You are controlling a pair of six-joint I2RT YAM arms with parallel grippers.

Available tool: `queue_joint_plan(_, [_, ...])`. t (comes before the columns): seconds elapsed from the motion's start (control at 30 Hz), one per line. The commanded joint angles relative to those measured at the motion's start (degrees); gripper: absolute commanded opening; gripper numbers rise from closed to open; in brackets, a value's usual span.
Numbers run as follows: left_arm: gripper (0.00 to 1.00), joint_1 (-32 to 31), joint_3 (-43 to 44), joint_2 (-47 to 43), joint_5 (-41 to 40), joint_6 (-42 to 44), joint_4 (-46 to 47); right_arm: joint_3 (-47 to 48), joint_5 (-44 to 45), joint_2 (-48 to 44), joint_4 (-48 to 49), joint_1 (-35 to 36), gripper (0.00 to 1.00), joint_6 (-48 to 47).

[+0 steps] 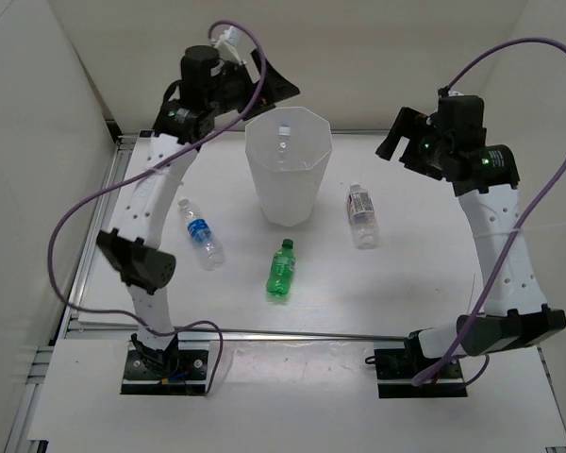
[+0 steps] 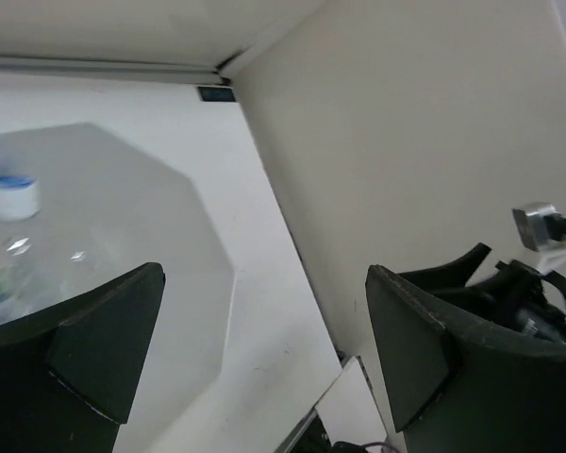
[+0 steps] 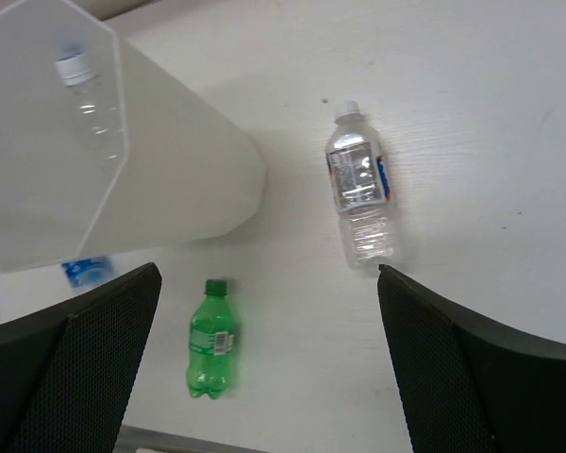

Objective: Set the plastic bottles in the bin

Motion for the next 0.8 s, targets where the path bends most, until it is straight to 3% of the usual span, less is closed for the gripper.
queue_joint_plan(0.0, [1.0, 2.78, -10.73, -16.53, -9.9, 2.08, 0.1, -2.05, 6.54, 4.37, -1.15, -0.19, 0.99, -1.39])
queue_joint_plan(0.07, [1.0, 5.07, -22.04, -24.8, -15.56, 2.09, -1.47, -1.19, 3.93, 9.1, -3.6, -1.32, 0.99, -1.39])
queue_joint_plan(0.13, [1.0, 7.69, -27.01, -29.28, -22.51, 2.79, -6.99, 1.97, -5.53, 16.37, -5.71, -3.6, 0.99, -0.16])
queue_joint_plan(0.2, [1.0, 9.37, -31.42, -30.1, -26.11, 3.32, -14.7, 6.62, -6.55, 23.42, -12.79, -3.62, 0.99, -0.16])
queue_joint_plan(0.27, [1.0, 10.69, -34.22, -30.63, -27.09, 5.07, -18.95, 11.21, -6.55, 30.91, -14.86, -3.62, 0.98, -1.82])
queue_joint_plan(0.33, [1.0, 11.23, -36.25, -30.63, -29.11, 6.39, -23.34, 8.07, -7.17, 32.59, -10.75, -2.83, 0.99, -3.84])
queue_joint_plan(0.47, [1.0, 12.28, -42.75, -30.63, -30.7, 7.54, -24.15, 8.67, -5.06, 38.03, -8.8, -2.3, 0.99, -3.85])
queue_joint_plan(0.6, [1.0, 14.82, -47.41, -30.63, -27.37, 7.01, -24.77, 10.86, -6.73, 43.92, -8.27, -1.78, 0.99, -4.38])
queue_joint_plan(0.77, [1.0, 15.88, -47.42, -30.63, -27.36, 7.01, -24.77, 10.34, -6.73, 46.48, -7.66, -0.54, 0.99, -4.38])
